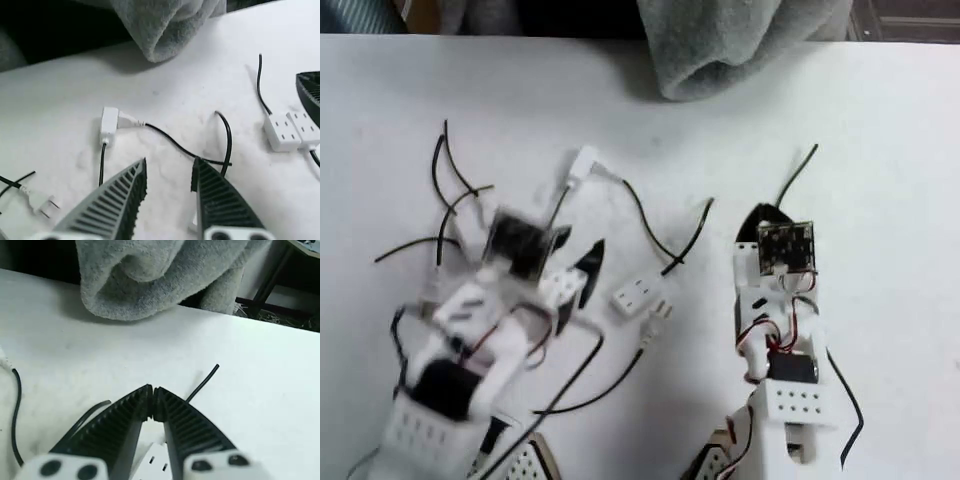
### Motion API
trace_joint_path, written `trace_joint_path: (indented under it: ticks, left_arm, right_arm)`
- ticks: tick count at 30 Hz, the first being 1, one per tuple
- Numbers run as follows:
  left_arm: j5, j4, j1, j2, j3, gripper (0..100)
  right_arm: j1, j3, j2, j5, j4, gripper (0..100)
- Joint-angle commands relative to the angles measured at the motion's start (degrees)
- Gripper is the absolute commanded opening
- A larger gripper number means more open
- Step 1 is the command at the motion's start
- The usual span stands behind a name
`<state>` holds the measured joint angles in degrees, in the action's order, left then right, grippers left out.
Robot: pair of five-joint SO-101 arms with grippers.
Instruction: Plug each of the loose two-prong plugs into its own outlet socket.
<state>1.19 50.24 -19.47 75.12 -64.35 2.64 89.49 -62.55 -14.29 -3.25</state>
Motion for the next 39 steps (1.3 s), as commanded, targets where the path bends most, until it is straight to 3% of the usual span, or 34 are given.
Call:
trace_joint_path:
  ticks: [1, 7, 17, 25, 39]
  left_arm:
    - [0.09, 0.62, -2.95, -21.67, 10.64, 16]
    - [-6.33, 0.79, -13.05, -36.97, 13.80, 17]
    - [-8.88, -1.41, -12.62, -47.69, 14.77, 20]
    - [-10.55, -1.58, -22.73, -50.24, 14.95, 20]
    - [-7.47, -3.25, -22.55, -63.96, 19.16, 20]
  right_arm:
    - [2.86, -1.32, 5.93, 1.32, -4.88, 2.0]
    - [9.27, -8.26, 18.59, 9.23, -6.11, 2.0]
    - [15.69, -29.63, 41.27, 16.35, 8.48, 2.0]
    - [15.43, -30.51, 42.33, 16.79, 8.92, 2.0]
    - [14.81, -30.77, 42.68, 16.79, 8.92, 2.0]
